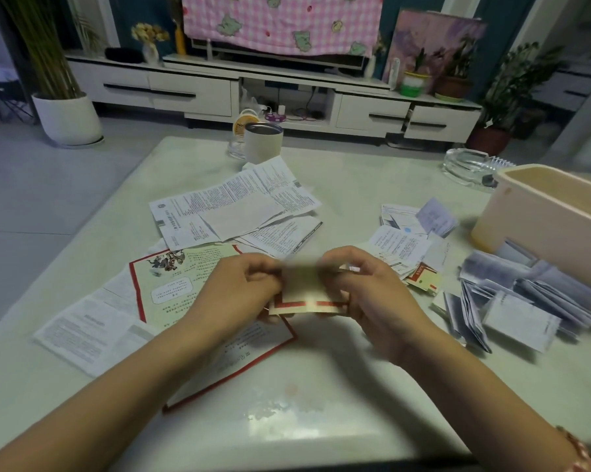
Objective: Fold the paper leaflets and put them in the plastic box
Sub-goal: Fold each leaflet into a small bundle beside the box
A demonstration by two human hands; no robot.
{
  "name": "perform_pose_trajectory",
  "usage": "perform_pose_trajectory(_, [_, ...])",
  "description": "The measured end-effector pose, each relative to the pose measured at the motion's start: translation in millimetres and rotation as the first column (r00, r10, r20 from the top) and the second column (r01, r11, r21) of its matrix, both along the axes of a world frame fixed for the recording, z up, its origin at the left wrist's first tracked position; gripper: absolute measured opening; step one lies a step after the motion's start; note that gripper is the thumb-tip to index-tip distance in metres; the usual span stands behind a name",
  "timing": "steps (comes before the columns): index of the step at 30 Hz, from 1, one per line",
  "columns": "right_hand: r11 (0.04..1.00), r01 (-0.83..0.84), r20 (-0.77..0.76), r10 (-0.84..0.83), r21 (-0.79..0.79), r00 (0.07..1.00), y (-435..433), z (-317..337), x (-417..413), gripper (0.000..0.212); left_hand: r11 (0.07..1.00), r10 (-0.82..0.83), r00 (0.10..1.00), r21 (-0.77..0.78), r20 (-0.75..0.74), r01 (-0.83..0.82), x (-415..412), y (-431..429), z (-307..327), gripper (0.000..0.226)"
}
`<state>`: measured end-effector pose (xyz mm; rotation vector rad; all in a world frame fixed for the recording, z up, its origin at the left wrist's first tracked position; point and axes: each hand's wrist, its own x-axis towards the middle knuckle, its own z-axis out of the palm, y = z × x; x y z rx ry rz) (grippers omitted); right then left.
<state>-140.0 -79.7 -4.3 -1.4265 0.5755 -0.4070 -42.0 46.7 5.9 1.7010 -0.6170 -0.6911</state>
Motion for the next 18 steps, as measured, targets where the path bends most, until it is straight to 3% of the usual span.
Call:
perform_pose_trajectory(3, [0.999, -0.039, -0.011, 0.039, 0.003, 0.999, -2.6, 0.6, -1.6, 0.052, 1.000, 0.001, 0.986, -0.019, -0.165, -0.004, 1.5, -2.7, 6.3, 0.030])
perform_pose_trajectory(5, [0.997, -0.037, -0.016, 0.036, -0.072, 0.999, -2.0, -1.3, -1.7, 0.053, 0.998, -0.005, 0.947, -0.061, -0.322, -0.016, 0.8, -4.4, 7.9, 0.033])
perform_pose_trajectory(6, [0.992, -0.036, -0.020, 0.034, -0.119, 0.999, -1.8, -1.5, -1.5, 0.052, 0.998, -0.007, 0.944, -0.058, -0.330, -0.013, 1.3, -5.6, 6.7, 0.035])
perform_pose_trajectory(11, [0.967, -0.177, -0.052, 0.171, -0.183, 0.984, -4.0, 6.3, -6.6, 0.040, 0.998, 0.061, 0.998, 0.012, -0.002, -0.061, 4.1, -6.5, -5.0, 0.012])
perform_pose_trajectory(18, [0.954, -0.292, -0.146, 0.280, -0.066, 0.949, -30.4, 19.3, -13.2, 0.029, 0.999, 0.053, 0.996, -0.006, 0.067, -0.053, 4.0, -15.7, -7.4, 0.014])
